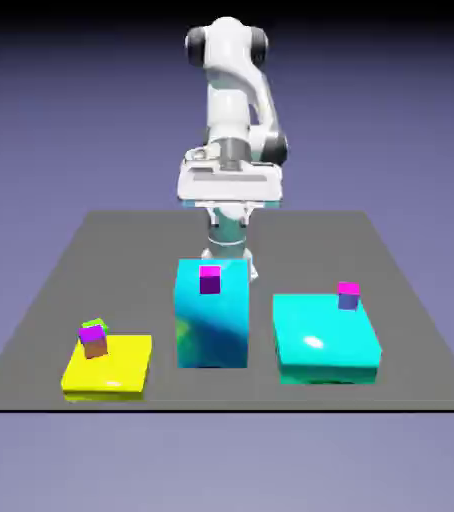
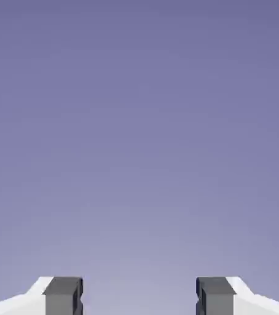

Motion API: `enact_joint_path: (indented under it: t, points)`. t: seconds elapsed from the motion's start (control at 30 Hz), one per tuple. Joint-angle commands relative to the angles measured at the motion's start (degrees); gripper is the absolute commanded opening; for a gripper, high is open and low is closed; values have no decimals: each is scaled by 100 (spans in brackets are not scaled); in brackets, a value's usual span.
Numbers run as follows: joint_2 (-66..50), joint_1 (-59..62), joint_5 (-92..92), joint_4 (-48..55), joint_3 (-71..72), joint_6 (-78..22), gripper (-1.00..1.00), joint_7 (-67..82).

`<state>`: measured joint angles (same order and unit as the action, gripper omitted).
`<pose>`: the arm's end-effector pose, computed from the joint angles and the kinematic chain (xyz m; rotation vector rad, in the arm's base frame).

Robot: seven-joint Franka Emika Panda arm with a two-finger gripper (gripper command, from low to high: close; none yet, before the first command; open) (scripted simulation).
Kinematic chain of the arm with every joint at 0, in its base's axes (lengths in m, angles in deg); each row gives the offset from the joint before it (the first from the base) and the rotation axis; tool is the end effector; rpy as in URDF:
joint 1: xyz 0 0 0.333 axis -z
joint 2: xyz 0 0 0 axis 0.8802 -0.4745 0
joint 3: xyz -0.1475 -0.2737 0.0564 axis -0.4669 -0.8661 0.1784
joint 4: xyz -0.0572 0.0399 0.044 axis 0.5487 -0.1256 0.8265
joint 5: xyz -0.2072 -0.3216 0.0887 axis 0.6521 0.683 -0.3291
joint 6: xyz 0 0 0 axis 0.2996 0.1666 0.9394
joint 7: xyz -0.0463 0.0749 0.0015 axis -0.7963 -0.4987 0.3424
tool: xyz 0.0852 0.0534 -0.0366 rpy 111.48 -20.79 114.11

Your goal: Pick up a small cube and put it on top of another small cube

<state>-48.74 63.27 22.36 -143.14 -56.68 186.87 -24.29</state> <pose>0.3945 -0.0089 0.4501 -2.4519 1.0728 -0.9992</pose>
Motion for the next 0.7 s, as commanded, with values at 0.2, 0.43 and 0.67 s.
enact_joint_path:
  t: [0.2, 0.43, 0.67]
  points:
    - [-973, 1327, -421, 319, 267, -345, 0, -1745]
    - [-1947, 2653, -843, 637, 533, -691, 0, -3489]
    - [-2920, 3980, -1264, 956, 800, -1036, 0, -5233]
